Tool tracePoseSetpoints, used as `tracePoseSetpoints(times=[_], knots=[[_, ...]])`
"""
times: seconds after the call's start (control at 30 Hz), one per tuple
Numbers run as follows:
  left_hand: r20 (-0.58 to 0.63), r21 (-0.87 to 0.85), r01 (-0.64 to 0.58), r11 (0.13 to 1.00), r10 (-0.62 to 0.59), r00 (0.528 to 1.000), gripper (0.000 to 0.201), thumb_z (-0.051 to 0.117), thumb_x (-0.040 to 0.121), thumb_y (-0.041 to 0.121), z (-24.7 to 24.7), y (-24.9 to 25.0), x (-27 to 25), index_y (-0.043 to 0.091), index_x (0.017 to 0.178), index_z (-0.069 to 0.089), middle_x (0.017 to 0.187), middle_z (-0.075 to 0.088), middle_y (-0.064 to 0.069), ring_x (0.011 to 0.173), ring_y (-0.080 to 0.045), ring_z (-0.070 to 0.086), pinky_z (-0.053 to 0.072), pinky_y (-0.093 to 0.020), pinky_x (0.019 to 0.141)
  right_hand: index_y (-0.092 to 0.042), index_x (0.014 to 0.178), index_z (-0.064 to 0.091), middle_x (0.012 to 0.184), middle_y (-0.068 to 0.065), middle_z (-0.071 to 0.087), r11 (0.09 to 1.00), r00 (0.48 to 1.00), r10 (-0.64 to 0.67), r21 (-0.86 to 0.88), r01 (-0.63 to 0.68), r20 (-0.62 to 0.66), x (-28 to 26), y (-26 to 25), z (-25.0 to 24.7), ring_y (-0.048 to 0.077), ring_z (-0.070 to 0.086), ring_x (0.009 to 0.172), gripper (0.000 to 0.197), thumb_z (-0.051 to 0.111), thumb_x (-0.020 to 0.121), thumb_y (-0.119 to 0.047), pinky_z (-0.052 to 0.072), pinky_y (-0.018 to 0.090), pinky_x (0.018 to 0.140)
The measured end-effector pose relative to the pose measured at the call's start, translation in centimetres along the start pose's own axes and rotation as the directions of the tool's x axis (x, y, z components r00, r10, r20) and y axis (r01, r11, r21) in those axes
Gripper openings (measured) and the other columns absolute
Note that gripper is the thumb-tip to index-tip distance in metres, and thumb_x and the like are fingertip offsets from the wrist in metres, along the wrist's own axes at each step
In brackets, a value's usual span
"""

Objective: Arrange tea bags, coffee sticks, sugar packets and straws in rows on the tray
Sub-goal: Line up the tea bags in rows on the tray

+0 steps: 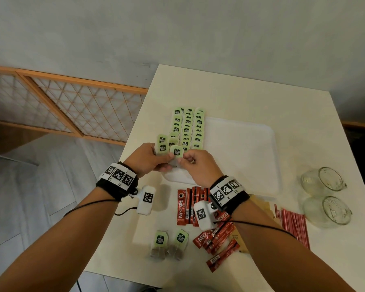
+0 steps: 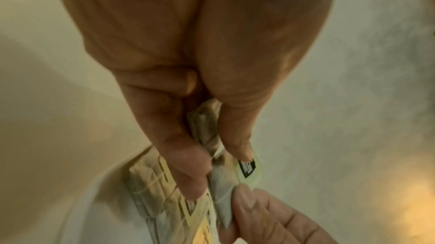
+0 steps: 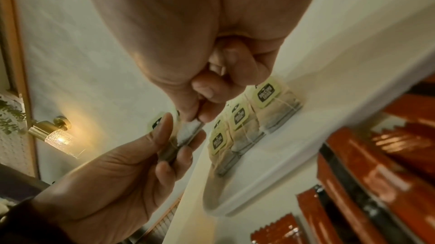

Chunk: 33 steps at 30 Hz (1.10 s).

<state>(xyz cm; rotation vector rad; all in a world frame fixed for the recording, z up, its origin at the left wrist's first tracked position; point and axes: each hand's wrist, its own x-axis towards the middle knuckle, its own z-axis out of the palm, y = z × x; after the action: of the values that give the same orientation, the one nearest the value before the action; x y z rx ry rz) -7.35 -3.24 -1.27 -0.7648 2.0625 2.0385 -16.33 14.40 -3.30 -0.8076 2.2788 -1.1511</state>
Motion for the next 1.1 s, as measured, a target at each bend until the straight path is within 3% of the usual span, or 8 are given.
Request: tracePoseSetpoints(times=[0.2,0.33,0.53,0.67,0.8,0.9,0.97,1.1], knots=[[-0.132,-0.046,0.061,0.997,-0.067,0.989,0.025,0.065,0.096,0.016,-2.4,-0.8,0.1,-0.006,0.108,0.067,0.097,0.074,-0.012,0.072,-0.016,0.071,0.057,-0.021,0.059,-0.004,0.064,0.059,0.056,0.000,0.044,0.995,0.996,0.085,-0.062,-0.082,0.043,0.4,0.2,1.0,0.013,0.038,0.053,0.041,0.069,0.095,-0.028,0.037,0.021,0.052],[-0.152,-0.092,0.083,0.992,-0.096,0.984,0.019,0.065,0.095,0.010,-3.4,-0.8,-0.1,-0.005,0.106,0.066,0.090,0.068,-0.014,0.074,-0.017,0.072,0.057,-0.021,0.059,0.003,0.068,0.065,0.057,0.006,0.048,0.990,0.986,0.126,-0.079,-0.118,0.109,0.5,0.4,2.5,0.016,0.042,0.050,0.041,0.068,0.094,-0.029,0.044,0.028,0.053],[-0.078,-0.144,0.108,0.984,-0.120,0.990,0.015,0.062,0.096,0.004,-3.7,-1.3,-0.6,-0.001,0.109,0.066,0.093,0.072,-0.015,0.084,-0.017,0.074,0.057,-0.021,0.062,-0.011,0.054,0.062,0.050,-0.002,0.052,0.973,0.978,0.201,-0.130,-0.192,0.058,0.8,0.0,3.7,0.017,0.047,0.047,0.043,0.072,0.091,-0.031,0.046,0.028,0.051],[-0.084,-0.041,0.095,0.995,-0.098,0.992,0.014,0.065,0.095,0.009,-3.1,-1.4,-1.0,0.001,0.105,0.069,0.096,0.075,-0.011,0.084,-0.012,0.073,0.056,-0.019,0.063,-0.019,0.053,0.057,0.059,0.003,0.066,0.963,0.973,0.231,-0.143,-0.229,-0.004,1.0,-0.5,4.0,0.024,0.064,0.057,0.042,0.073,0.090,-0.031,0.058,0.035,0.058],[-0.102,0.073,0.068,0.995,-0.061,0.993,0.004,0.072,0.090,0.010,-2.5,-1.2,-1.2,0.007,0.093,0.071,0.081,0.074,-0.003,0.072,-0.008,0.065,0.050,-0.014,0.056,-0.020,0.056,0.059,0.061,0.000,0.066,0.966,0.974,0.225,-0.122,-0.226,-0.020,0.9,-0.8,4.0,0.023,0.066,0.062,0.038,0.073,0.088,-0.034,0.061,0.042,0.065],[-0.078,0.072,0.047,0.996,-0.041,0.996,0.008,0.071,0.090,0.006,-2.0,-1.0,-1.3,0.013,0.093,0.072,0.079,0.075,0.003,0.067,-0.005,0.063,0.048,-0.014,0.055,-0.024,0.076,0.059,0.073,-0.003,0.068,0.973,0.974,0.222,-0.059,-0.224,-0.033,0.4,-0.9,3.4,0.020,0.066,0.067,0.033,0.080,0.080,-0.049,0.058,0.039,0.066],[-0.066,0.070,0.024,0.997,-0.019,0.998,0.010,0.071,0.089,0.005,-1.7,-0.7,-1.4,0.013,0.095,0.072,0.080,0.076,0.003,0.066,-0.004,0.064,0.048,-0.014,0.054,-0.024,0.092,0.058,0.088,-0.002,0.069,0.975,0.975,0.220,0.015,-0.220,-0.036,0.2,-0.8,2.9,0.019,0.068,0.075,0.033,0.081,0.081,-0.045,0.058,0.035,0.070],[-0.044,0.048,-0.001,0.999,0.003,0.999,0.012,0.071,0.089,0.002,-1.0,-0.4,-1.4,0.011,0.097,0.071,0.078,0.076,0.003,0.064,-0.003,0.064,0.047,-0.013,0.053,-0.019,0.112,0.068,0.094,-0.004,0.069,0.993,0.992,0.119,0.028,-0.119,-0.028,-0.2,-1.1,1.7,0.006,0.063,0.076,0.020,0.064,0.097,-0.031,0.042,0.009,0.061]])
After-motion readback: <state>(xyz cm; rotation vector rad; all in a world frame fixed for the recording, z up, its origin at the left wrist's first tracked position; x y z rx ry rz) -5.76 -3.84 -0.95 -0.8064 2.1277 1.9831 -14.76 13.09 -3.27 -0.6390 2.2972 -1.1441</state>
